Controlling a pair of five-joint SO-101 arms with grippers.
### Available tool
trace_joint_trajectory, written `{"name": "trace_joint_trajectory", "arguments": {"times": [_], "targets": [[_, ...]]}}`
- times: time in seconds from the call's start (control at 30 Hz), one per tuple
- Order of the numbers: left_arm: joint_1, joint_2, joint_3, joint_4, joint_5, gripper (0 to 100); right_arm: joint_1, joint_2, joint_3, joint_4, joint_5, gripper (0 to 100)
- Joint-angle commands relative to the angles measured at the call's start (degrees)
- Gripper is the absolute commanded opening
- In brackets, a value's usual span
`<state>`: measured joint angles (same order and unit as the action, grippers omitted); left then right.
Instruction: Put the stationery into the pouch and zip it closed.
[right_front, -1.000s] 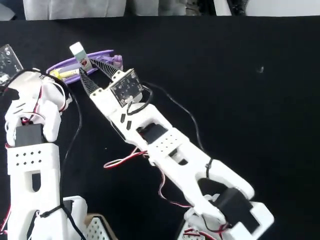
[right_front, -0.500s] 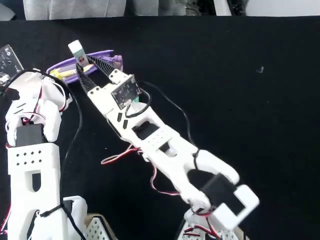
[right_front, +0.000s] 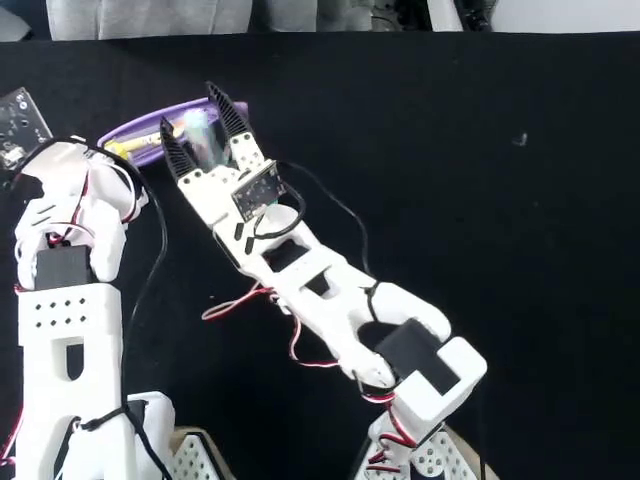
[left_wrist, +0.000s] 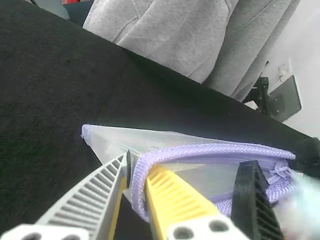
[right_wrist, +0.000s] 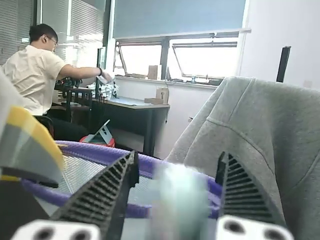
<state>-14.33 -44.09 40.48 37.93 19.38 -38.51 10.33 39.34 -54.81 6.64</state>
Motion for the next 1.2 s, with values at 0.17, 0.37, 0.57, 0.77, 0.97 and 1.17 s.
{"name": "trace_joint_trajectory", "arguments": {"times": [0.17, 0.37, 0.57, 0.77, 0.97, 1.17], "targets": [[-0.66, -0.44, -0.04, -0.62, 0.97, 3, 1.93, -3.21, -2.51, -0.7, -0.35, 23.0], [-1.36, -0.44, 0.04, -0.7, 0.7, 3, 2.99, -12.26, 4.0, -0.62, -0.35, 23.0], [-9.89, 0.09, 0.57, -5.89, 0.88, 3, 2.99, -25.45, 10.24, 18.46, 0.0, 23.0], [-17.36, -0.35, 4.26, -14.33, 0.97, 3, 3.52, -33.8, 2.59, 50.64, 0.0, 23.0], [-18.51, 0.09, 3.91, -14.95, 0.97, 3, 3.52, -33.63, 1.98, 64.79, 0.79, 23.0], [-23.25, -0.44, 3.82, -15.03, 1.05, 3, -0.7, -24.84, 0.31, 65.49, 10.46, 23.0]]}}
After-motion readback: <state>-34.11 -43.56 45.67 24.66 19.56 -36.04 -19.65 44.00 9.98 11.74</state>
